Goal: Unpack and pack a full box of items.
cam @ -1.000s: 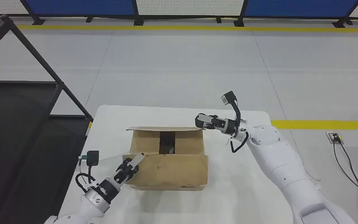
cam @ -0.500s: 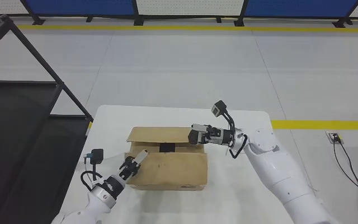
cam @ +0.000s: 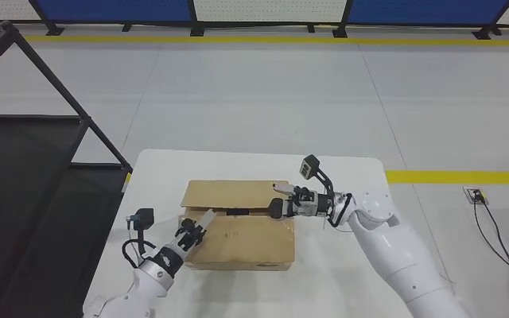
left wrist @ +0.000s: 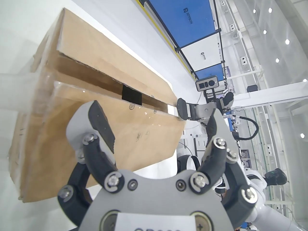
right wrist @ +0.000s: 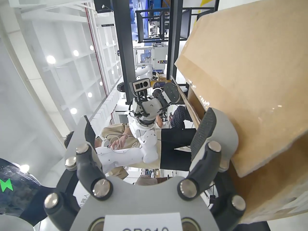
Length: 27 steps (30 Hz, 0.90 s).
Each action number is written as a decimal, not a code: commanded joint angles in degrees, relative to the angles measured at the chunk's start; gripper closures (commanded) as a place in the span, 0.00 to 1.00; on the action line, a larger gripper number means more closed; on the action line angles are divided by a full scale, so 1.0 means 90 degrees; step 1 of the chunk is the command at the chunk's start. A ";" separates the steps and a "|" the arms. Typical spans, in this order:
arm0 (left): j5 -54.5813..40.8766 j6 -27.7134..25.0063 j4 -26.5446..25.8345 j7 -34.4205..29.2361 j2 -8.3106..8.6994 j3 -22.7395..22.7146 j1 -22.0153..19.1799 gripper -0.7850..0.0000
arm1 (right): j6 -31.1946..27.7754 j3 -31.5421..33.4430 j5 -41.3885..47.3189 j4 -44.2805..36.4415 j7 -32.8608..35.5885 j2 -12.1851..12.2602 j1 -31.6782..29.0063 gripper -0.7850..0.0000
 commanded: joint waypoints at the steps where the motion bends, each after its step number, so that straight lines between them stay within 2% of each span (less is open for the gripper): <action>1: 0.0068 0.0023 0.0010 0.0004 -0.0004 0.0033 -0.0024 0.00 | 0.0035 -0.0004 -0.0080 -0.0018 -0.0033 0.0005 -0.0007 0.00; 8: -0.0252 0.0001 -0.0028 0.0147 -0.0034 -0.0054 0.0000 0.00 | 0.0017 -0.0051 -0.0446 -0.0049 -0.0340 0.0007 -0.0057 0.00; 14: -0.1417 -0.0041 0.0013 0.0268 -0.0046 -0.0875 0.0227 0.00 | -0.0465 -0.0089 -0.0742 -0.0008 -0.0224 0.0020 -0.0140 0.00; 20: -0.2258 -0.0264 0.0259 0.0359 -0.0042 -0.1790 0.0649 0.00 | -0.0804 -0.0096 -0.0779 0.0189 -0.0265 0.0002 -0.0165 0.00; 27: -0.2955 -0.0403 0.0677 -0.0161 -0.0028 -0.2378 0.1139 0.00 | -0.1050 -0.0153 -0.0594 0.0401 -0.0102 -0.0056 -0.0098 0.00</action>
